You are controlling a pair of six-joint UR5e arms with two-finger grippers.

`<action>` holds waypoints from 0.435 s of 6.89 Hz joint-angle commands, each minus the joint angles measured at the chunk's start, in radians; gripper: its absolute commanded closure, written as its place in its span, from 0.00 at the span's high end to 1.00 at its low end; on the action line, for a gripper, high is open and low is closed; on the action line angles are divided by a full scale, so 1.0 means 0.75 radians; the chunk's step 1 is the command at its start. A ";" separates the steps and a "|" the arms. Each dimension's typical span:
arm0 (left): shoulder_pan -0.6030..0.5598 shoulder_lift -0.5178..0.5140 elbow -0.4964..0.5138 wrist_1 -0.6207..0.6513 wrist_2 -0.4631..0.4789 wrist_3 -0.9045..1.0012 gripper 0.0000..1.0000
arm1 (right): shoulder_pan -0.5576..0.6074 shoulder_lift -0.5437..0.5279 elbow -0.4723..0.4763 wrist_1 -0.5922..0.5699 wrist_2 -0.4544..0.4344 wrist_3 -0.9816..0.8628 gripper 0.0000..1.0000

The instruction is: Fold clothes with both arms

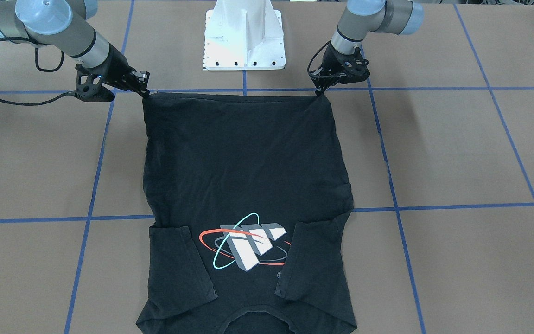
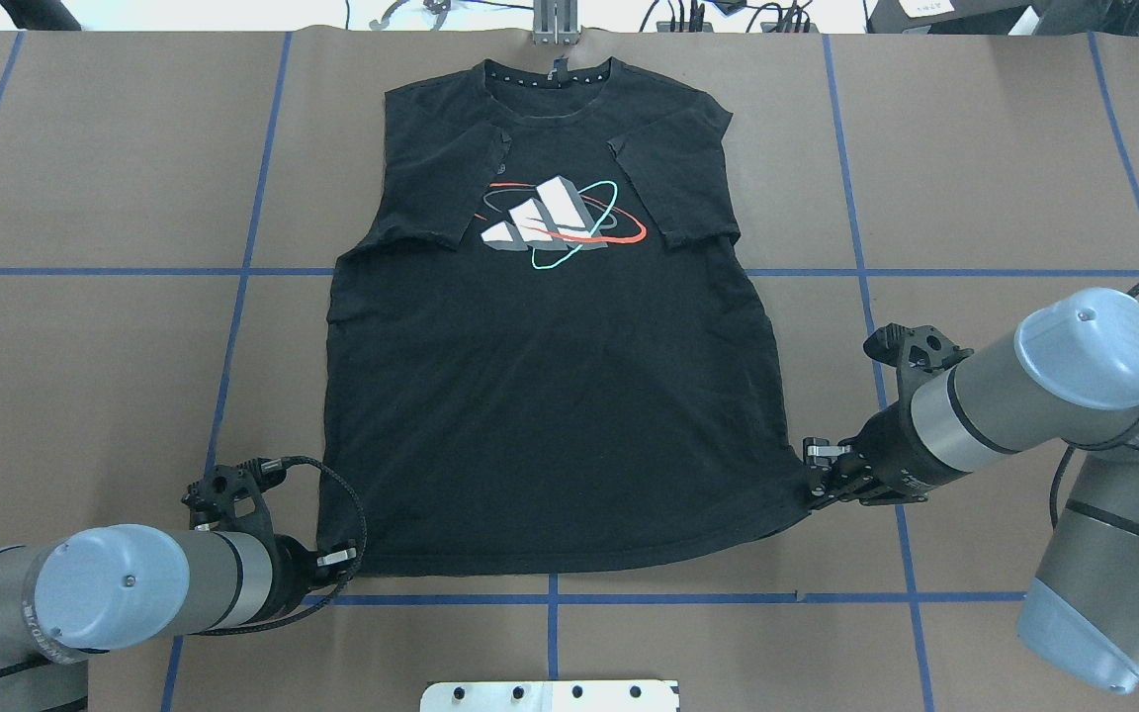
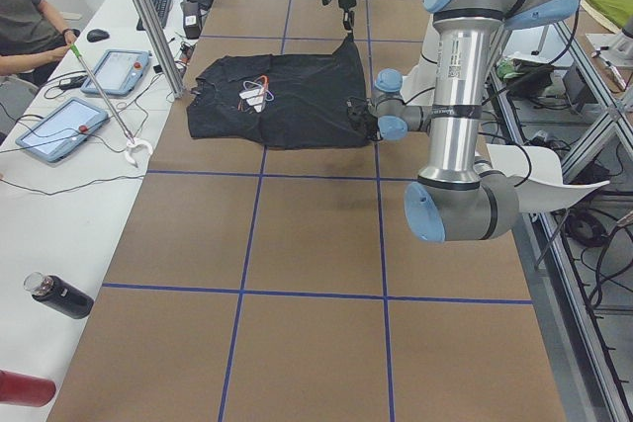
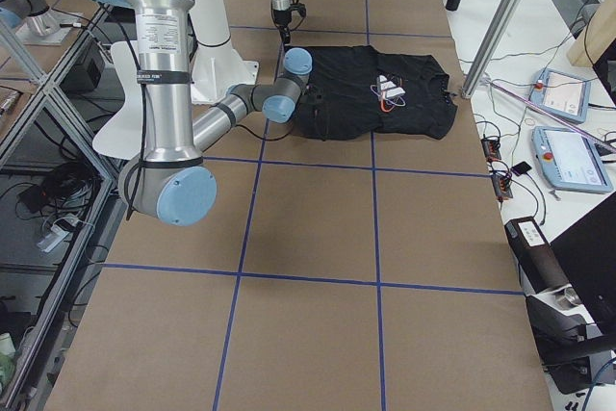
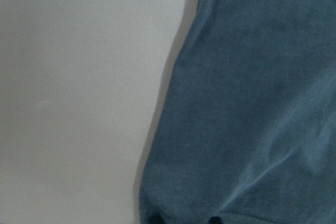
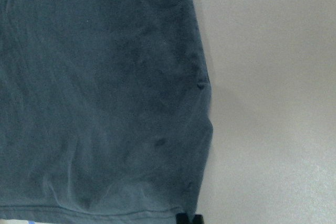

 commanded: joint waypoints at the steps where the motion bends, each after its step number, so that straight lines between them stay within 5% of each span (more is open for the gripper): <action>1: -0.015 0.017 -0.079 0.011 -0.012 0.006 0.00 | 0.004 0.006 0.004 0.000 -0.001 0.002 0.00; 3: -0.005 0.054 -0.135 0.047 -0.012 0.016 0.00 | 0.024 -0.004 0.002 0.004 0.047 -0.004 0.00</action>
